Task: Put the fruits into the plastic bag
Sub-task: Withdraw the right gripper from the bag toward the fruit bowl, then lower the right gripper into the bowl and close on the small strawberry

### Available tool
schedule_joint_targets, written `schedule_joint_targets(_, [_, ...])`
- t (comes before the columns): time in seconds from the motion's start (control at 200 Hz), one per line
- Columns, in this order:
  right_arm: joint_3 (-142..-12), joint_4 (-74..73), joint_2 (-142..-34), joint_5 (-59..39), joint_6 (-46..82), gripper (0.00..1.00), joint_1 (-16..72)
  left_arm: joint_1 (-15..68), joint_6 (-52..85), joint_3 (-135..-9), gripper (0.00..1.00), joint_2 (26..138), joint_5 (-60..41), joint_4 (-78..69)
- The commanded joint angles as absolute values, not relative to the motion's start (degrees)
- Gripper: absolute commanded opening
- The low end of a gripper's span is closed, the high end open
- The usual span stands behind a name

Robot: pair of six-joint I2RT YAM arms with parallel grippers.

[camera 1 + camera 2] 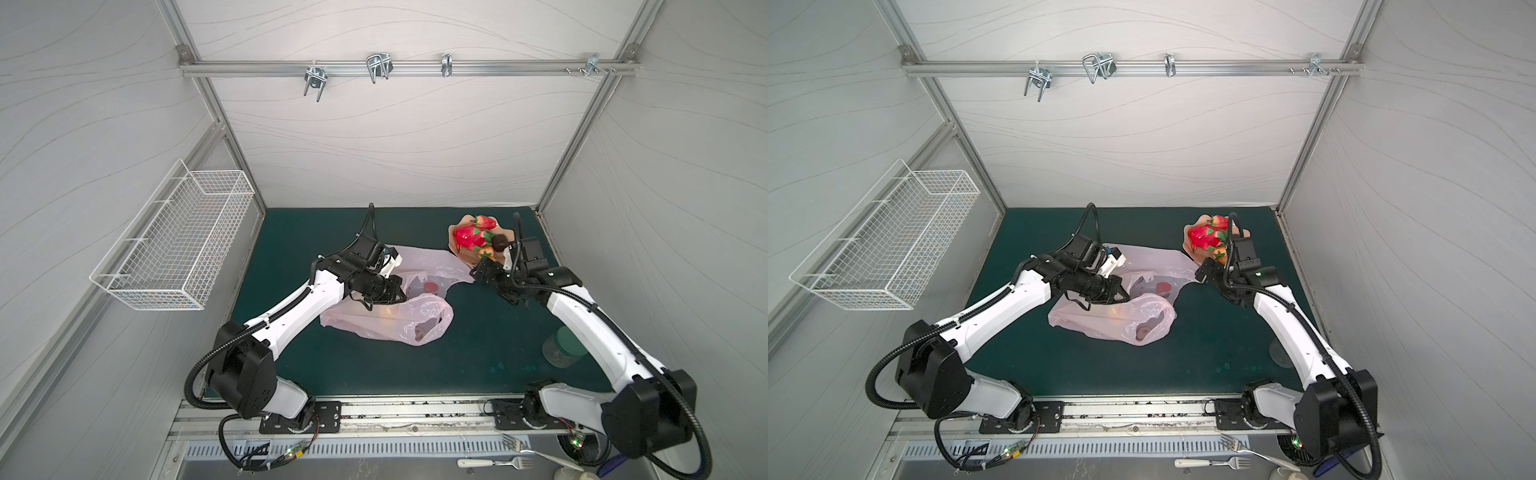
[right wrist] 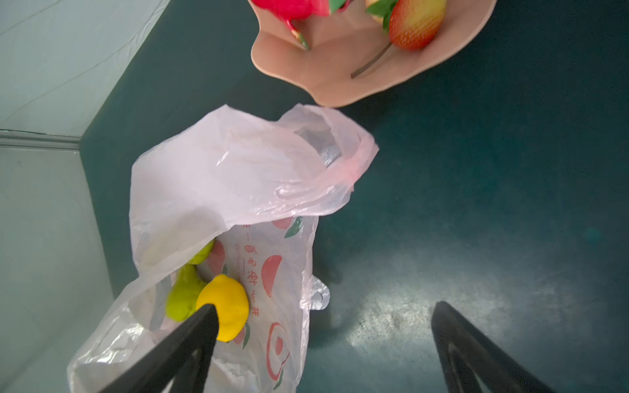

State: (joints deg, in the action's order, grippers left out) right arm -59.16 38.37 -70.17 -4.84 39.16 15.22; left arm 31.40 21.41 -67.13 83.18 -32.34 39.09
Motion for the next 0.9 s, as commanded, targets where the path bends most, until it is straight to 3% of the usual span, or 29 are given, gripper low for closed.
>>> schedule_joint_targets(0.0, [-63.53, 41.08, -73.43, -1.79, 32.53, 0.99, 12.98, 31.37, 20.84, -67.75, 0.00, 82.24, -33.22, 38.37])
schedule_joint_targets(0.51, [-77.65, 44.23, -91.42, 5.05, 21.00, 0.92, 9.05, 31.34, 20.42, -68.36, 0.00, 82.25, -32.72, 39.68])
schedule_joint_targets(0.895, [-83.36, 43.42, -102.99, 6.44, 17.61, 0.74, 7.63, 31.33, 20.04, -68.24, 0.00, 82.09, -32.70, 40.39])
